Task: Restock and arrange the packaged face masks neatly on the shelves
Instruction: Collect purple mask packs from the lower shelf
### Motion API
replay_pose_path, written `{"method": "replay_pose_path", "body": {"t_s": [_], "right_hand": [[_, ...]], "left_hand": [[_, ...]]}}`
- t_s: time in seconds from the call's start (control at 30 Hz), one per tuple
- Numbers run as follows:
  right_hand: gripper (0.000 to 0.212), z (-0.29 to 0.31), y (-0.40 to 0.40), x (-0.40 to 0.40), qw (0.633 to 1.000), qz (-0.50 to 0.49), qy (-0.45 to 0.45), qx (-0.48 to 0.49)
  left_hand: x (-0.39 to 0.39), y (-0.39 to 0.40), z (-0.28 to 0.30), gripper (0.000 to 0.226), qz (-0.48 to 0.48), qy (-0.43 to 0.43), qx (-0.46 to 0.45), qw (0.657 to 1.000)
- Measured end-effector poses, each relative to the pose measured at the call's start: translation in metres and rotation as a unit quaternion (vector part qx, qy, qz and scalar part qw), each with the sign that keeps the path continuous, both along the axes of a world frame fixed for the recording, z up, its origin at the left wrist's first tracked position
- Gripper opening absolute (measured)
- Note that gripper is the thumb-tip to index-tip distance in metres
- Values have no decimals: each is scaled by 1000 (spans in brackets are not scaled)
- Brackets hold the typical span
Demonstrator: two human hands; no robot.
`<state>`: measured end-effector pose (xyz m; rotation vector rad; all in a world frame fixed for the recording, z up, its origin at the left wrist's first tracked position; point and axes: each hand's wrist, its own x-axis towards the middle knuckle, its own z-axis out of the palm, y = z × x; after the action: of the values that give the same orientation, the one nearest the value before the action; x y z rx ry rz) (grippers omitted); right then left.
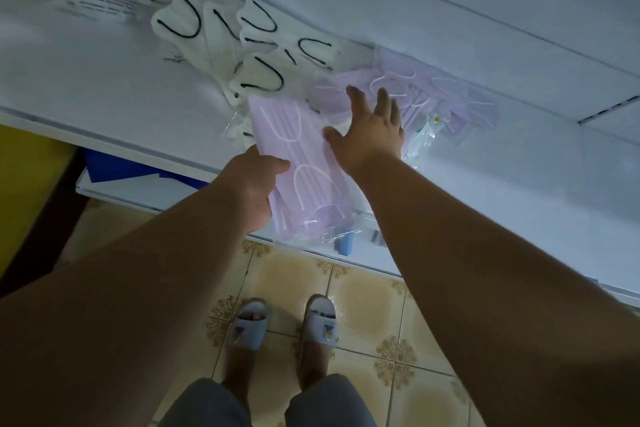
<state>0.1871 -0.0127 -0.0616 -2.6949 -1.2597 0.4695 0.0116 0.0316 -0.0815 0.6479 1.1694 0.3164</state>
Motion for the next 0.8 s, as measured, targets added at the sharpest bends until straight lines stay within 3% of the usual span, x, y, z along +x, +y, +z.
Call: {"method": "replay_pose_path", "body": {"t_s": [0.1, 0.23, 0.37, 0.47, 0.57, 0.63, 0.73, 0.8], "right_hand": [[80, -13, 8, 17, 994, 39, 12, -104], [43, -13, -2, 14, 990, 83, -93, -67], [22, -11, -17, 12, 996, 39, -71, 36], [13, -11, -26, 17, 992, -16, 6, 129], [12, -11, -32, 23, 990, 3, 53, 129], [16, -7, -35, 27, 984, -34, 87, 153], [13, 3, -43, 26, 960, -102, 136, 222], [18, 6, -50, 22, 958, -94, 160, 220]], "left_hand": [[1, 1, -4, 17, 12, 23, 7, 1000], [4, -2, -8, 28, -13, 0, 14, 1000], [-2, -8, -4, 19, 10, -9, -6, 1000], [-4, -7, -9, 49, 14, 1, -9, 1000], [-2, -8, -13, 68, 17, -30, -9, 999], [-1, -8, -13, 74, 2, -37, -16, 999], [5, -11, -5, 33, 25, -33, -18, 999], [12, -13, 0, 22, 39, -37, -47, 997]]}}
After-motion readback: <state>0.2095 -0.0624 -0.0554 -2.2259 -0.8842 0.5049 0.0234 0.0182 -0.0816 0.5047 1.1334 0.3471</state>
